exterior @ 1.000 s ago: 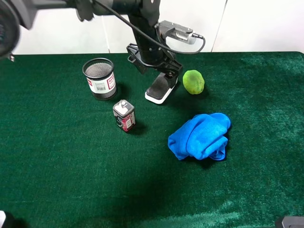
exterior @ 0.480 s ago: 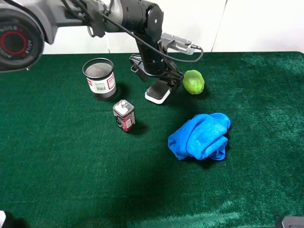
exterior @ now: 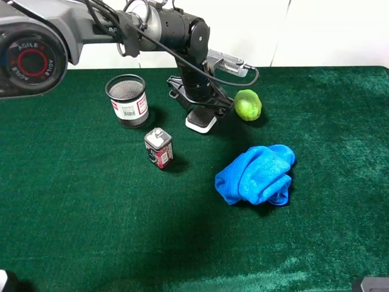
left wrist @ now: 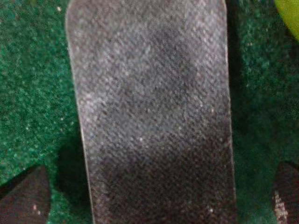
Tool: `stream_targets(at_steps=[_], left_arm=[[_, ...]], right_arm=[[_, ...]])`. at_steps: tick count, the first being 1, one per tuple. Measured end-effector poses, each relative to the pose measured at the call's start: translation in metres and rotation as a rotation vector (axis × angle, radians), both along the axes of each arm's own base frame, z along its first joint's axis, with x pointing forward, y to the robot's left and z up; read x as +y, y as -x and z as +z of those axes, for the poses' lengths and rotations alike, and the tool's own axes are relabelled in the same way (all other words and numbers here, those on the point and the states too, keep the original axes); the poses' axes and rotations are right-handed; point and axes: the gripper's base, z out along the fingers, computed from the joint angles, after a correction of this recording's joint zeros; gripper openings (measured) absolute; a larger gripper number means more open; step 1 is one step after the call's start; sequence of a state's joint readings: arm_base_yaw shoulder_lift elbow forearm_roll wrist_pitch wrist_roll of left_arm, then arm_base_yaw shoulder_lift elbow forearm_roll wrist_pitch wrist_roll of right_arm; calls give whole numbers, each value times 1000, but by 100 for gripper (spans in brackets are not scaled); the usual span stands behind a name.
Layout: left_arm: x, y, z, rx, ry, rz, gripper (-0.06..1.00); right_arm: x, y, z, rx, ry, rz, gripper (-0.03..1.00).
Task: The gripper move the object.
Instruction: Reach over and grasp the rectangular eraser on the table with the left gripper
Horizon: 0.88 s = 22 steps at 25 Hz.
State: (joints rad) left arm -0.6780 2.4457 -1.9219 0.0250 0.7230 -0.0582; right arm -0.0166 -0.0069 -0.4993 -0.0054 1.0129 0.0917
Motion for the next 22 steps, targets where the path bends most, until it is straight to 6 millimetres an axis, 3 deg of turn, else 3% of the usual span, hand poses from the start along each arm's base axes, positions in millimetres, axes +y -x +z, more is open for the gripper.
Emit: stream_targets(at_steps=[12,17,19,22], left_arm=[[-1,-2,-9,-3,8,34,92],[-1,-2,-9,-3,9,39,78],[-1,-2,-9,-3,10,40,65],[-1,-2,-9,-2,11,44,63]], right_arm=[[0,0,0,0,0,0,70],[0,0,0,0,0,0,70],[0,0,0,1,0,0,70],[0,0,0,1,0,0,70]])
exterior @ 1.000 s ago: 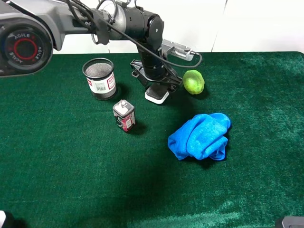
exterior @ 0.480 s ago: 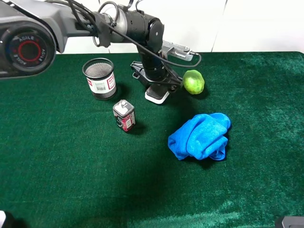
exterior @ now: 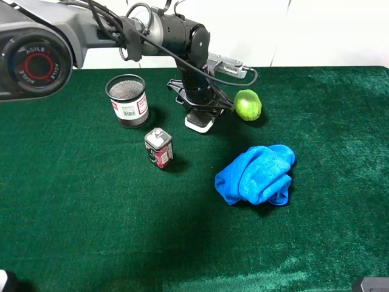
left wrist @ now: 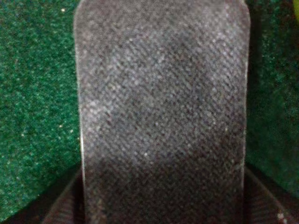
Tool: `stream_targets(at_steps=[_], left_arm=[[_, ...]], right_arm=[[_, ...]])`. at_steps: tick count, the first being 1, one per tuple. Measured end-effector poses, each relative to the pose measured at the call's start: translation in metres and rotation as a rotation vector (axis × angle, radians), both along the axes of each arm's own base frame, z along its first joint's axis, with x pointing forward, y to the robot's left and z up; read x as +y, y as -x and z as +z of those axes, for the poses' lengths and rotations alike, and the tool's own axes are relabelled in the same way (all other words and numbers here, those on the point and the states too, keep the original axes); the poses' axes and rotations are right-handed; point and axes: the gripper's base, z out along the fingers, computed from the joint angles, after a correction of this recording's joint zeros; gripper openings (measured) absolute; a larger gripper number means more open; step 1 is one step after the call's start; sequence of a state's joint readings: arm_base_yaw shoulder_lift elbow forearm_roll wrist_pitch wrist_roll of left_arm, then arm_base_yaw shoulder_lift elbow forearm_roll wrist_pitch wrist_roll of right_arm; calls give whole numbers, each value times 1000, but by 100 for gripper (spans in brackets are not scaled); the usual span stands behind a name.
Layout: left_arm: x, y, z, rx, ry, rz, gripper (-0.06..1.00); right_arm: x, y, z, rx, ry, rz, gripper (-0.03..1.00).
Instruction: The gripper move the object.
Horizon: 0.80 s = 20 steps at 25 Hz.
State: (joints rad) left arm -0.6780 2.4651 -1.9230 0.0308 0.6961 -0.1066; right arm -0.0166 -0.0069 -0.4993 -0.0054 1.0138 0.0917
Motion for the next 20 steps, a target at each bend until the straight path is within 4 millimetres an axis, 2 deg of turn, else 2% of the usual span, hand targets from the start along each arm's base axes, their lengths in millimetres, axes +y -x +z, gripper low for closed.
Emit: stream_targets(at_steps=[15,20], left_arm=[[0,0,1,0,2,3,63],[-5,-6,19,-11,12,3,63]], right_arm=[[0,0,0,0,0,0,70],[0,0,0,0,0,0,70]])
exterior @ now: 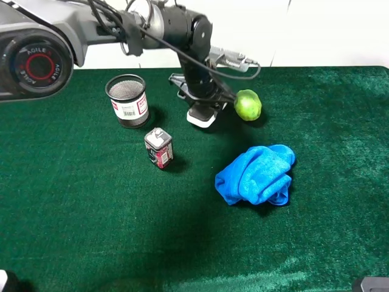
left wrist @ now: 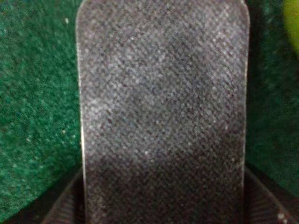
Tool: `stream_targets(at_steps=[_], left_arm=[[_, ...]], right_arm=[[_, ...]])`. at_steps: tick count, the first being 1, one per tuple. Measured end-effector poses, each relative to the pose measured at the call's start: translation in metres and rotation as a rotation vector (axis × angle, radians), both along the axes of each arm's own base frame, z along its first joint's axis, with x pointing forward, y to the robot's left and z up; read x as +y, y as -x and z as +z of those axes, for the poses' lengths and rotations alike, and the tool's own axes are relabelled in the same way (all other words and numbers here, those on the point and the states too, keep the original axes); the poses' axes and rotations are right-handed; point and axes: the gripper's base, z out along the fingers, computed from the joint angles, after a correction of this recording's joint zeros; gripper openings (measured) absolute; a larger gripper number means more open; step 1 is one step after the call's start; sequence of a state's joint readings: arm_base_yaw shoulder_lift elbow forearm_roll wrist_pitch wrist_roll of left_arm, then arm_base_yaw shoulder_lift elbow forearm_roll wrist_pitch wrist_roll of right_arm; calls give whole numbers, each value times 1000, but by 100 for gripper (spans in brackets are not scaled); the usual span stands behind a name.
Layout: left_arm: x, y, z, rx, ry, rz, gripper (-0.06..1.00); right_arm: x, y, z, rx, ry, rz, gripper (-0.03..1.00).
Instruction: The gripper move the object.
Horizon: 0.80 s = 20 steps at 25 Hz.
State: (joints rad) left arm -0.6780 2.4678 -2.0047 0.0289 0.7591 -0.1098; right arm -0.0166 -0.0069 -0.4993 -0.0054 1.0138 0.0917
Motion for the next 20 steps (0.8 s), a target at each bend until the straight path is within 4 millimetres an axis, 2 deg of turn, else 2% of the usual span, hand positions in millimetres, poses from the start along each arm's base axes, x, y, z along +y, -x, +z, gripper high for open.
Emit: stream_targets(at_steps=[8,17,20], left_arm=[[-5,-6,39,4,-3,-2,63],[-3,-3,62,37,-30,-3,63],[0,0,77,36,-29,-4,63]], right_arm=[[0,0,0,-1,0,0,70],[0,0,0,-1,0,0,70],[0,0,0,-1,0,0,70]])
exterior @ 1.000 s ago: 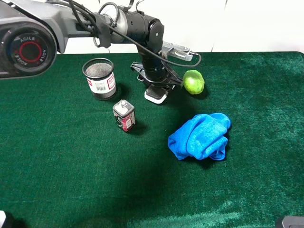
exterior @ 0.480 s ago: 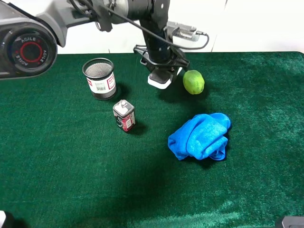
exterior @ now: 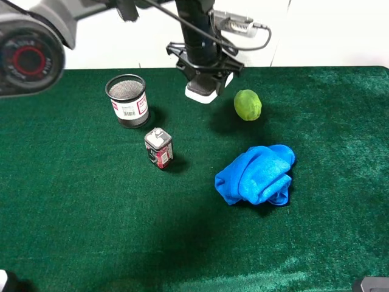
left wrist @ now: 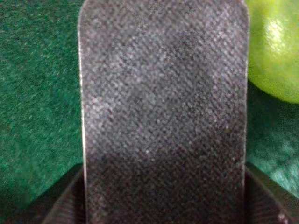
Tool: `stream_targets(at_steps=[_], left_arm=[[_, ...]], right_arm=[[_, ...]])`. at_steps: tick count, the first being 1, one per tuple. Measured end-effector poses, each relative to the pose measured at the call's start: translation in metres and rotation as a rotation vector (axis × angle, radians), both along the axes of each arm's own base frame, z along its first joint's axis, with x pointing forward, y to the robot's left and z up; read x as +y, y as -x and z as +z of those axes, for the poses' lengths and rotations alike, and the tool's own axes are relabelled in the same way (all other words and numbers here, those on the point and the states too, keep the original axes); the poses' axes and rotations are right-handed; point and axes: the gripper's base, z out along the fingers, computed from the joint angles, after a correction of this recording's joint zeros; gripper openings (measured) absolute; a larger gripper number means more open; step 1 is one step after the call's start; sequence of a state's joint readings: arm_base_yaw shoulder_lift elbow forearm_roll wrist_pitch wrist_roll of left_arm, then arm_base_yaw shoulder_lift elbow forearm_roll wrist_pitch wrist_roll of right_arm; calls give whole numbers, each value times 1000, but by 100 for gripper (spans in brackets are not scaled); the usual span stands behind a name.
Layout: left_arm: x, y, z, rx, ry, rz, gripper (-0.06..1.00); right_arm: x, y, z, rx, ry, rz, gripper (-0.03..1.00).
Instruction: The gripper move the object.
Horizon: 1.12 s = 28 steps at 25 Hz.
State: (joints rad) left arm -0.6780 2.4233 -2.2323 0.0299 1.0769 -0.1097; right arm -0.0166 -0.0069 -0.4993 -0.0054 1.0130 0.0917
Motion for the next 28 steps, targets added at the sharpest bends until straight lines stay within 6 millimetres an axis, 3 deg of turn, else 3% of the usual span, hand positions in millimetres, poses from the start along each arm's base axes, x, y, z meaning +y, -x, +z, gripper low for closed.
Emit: stream_targets(at_steps=[28], left_arm=[[24,30,122,-130,103,-2,63]], right_arm=[[0,0,0,0,0,0,70]])
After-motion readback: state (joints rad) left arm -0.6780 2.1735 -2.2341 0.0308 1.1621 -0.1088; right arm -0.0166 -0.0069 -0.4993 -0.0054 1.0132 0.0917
